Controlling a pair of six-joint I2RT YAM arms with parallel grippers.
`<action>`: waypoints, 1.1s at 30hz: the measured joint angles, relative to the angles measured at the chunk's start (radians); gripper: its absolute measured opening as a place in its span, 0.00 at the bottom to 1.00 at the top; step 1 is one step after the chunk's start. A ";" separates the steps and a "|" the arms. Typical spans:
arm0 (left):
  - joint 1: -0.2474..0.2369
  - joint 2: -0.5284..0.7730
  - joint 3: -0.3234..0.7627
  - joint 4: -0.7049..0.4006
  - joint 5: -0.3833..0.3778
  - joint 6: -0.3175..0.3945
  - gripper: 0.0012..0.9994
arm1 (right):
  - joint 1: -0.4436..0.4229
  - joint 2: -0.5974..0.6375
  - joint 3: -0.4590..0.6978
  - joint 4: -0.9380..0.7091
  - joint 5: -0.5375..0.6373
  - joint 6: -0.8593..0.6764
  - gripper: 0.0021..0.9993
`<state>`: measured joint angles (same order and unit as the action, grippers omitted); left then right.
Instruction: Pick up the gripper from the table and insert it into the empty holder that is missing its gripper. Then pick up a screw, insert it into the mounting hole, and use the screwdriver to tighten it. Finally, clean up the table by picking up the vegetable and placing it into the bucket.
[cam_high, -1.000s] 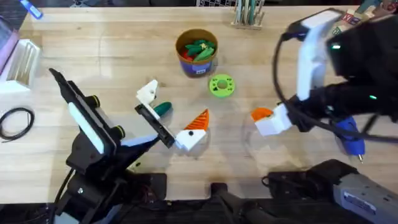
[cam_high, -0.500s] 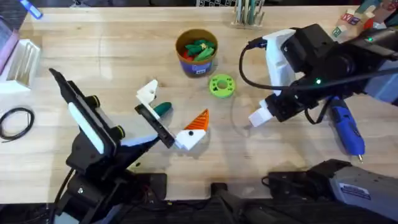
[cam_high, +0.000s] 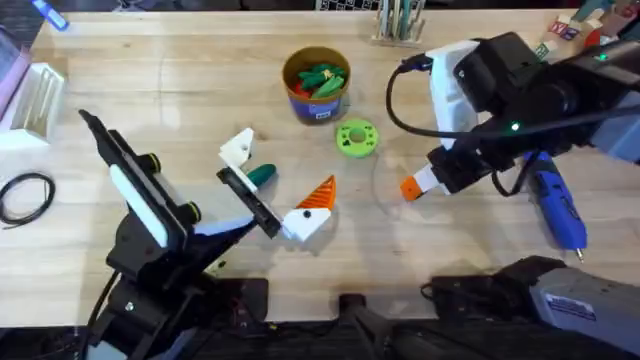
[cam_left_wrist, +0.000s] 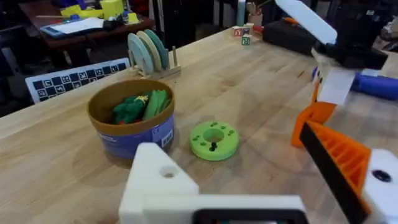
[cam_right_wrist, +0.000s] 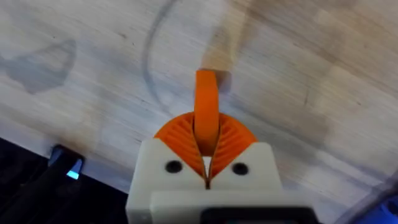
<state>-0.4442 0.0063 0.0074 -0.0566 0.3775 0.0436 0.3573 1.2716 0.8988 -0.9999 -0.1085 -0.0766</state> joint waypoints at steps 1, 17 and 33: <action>0.000 0.000 0.000 0.000 0.000 0.000 0.99 | 0.000 0.000 0.008 -0.006 0.001 0.000 0.01; 0.000 0.000 0.000 0.003 0.227 -0.013 0.99 | 0.002 0.006 0.087 0.293 -0.608 0.089 0.01; 0.000 0.000 0.000 0.001 0.289 -0.143 0.99 | 0.050 0.246 0.088 0.432 -1.087 0.306 0.01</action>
<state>-0.4442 0.0063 0.0074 -0.0559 0.6662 -0.0998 0.4077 1.5180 0.9867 -0.5682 -1.1955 0.2293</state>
